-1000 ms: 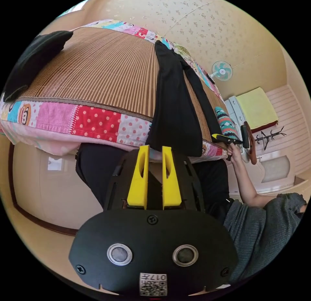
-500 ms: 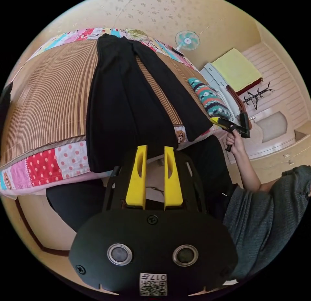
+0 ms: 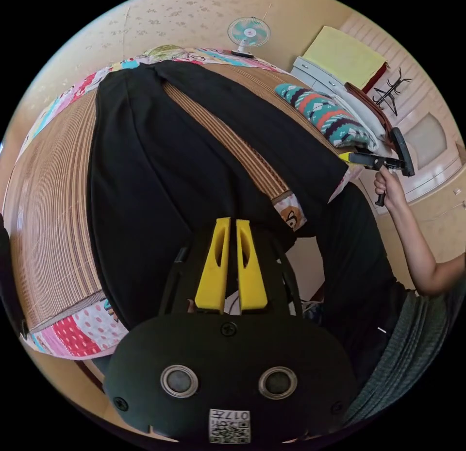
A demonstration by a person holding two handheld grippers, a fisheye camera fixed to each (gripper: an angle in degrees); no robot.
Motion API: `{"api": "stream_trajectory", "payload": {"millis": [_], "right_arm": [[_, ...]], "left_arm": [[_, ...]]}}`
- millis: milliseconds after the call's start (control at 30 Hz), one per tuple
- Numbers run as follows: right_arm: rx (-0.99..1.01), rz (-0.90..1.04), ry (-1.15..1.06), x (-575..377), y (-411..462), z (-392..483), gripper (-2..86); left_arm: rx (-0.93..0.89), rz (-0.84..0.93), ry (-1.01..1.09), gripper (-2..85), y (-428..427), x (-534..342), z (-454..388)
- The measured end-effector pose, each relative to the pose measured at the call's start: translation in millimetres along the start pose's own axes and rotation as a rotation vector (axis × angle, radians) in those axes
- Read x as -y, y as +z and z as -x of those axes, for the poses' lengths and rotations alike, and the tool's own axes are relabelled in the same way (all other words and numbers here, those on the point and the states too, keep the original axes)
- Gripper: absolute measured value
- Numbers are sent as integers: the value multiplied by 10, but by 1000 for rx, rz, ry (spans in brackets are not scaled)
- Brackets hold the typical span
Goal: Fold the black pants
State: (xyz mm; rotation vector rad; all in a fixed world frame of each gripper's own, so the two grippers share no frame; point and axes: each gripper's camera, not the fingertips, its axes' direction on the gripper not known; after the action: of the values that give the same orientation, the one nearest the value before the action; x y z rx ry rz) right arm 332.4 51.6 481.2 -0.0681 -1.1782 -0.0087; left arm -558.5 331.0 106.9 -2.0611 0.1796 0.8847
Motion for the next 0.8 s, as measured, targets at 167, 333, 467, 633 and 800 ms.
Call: {"api": "stream_trajectory", "payload": {"millis": [167,333,467,633,800], "right_arm": [[-21,-4,-22,-131,-137,-7,133],[142,-20,-8,-402,-458,-187,48],[562,-133,57,-712,-881,-583,33],[892,-360,-1,-1177,-1760,-1006,27],[779,-290,-194,-1214,-2223,-656,25]], "left_arm": [[-47,24,90,0,-113,-299,-127],[-143,69,71,4,-113,-549,-70],[-301,-7,-63,42,-473,-625,252],[-443,-124,-91,66,-1111,-532,338],[-561,-150,-88,77,-1536,-140,209]]}}
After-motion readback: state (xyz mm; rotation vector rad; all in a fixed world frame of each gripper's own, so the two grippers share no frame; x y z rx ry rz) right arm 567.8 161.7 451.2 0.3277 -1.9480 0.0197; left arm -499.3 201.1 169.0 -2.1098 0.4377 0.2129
